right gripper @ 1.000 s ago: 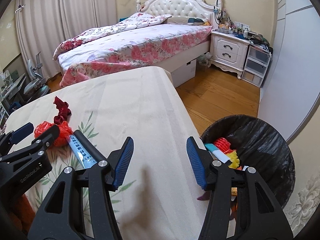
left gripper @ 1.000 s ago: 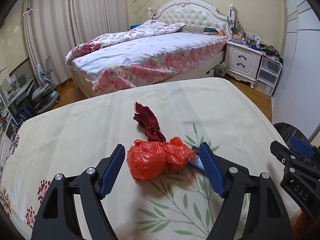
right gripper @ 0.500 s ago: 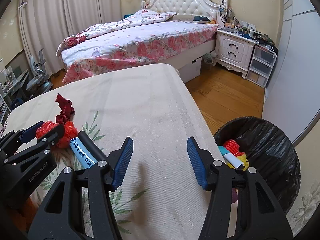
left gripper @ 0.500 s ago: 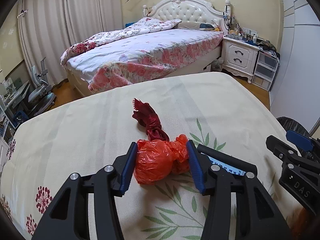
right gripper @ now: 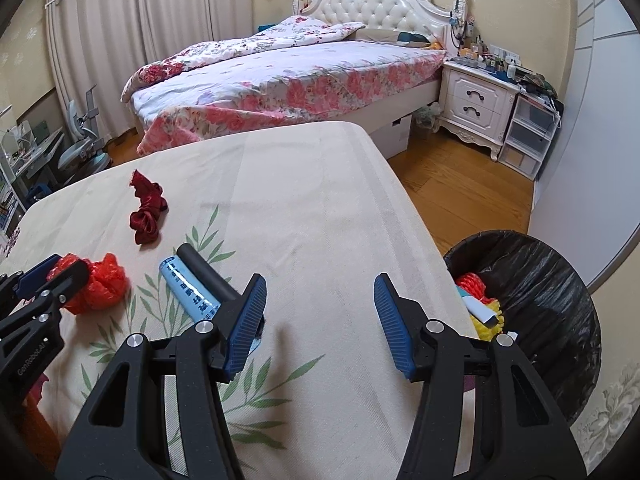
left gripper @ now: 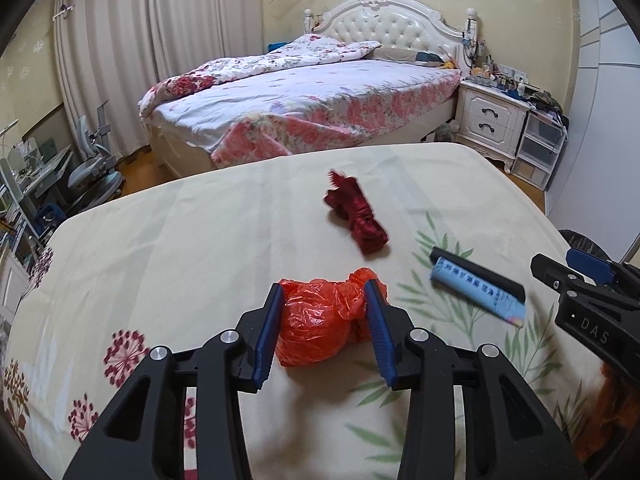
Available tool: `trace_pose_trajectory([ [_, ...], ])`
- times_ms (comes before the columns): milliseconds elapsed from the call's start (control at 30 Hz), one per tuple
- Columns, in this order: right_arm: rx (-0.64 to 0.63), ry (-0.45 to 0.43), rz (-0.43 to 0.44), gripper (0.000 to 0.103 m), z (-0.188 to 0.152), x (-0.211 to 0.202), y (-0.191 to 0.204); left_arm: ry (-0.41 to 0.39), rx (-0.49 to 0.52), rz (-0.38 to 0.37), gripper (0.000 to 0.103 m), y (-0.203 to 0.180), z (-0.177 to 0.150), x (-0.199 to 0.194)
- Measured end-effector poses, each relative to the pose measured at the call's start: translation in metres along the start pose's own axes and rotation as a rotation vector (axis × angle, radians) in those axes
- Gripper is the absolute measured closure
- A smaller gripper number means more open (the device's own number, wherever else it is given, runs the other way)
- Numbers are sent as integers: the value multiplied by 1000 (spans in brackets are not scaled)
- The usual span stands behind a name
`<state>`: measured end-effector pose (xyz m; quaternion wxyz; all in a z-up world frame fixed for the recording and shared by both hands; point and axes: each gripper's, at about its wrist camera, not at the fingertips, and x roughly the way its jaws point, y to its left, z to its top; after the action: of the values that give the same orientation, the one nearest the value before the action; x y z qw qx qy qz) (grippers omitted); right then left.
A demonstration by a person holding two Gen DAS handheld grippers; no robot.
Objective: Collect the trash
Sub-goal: 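Hold the red bag in the left gripper while the right gripper approaches the blue pen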
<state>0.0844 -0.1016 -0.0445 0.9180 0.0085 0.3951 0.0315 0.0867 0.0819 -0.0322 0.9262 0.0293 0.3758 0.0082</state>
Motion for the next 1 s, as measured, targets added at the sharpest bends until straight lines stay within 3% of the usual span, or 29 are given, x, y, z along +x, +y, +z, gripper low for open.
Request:
trace_pose_trajectory([
  [533,-49,58,-28,48,-16,-3,16,3,-68,68,62,46,-23,-13],
  [700,-75,89,-25,41,-18,1,24,1,-76,71,62,52,-27,-16],
  [1000,-93,106,29,41,-22,-2,35,2,-96,97,63,67,-31,-20],
])
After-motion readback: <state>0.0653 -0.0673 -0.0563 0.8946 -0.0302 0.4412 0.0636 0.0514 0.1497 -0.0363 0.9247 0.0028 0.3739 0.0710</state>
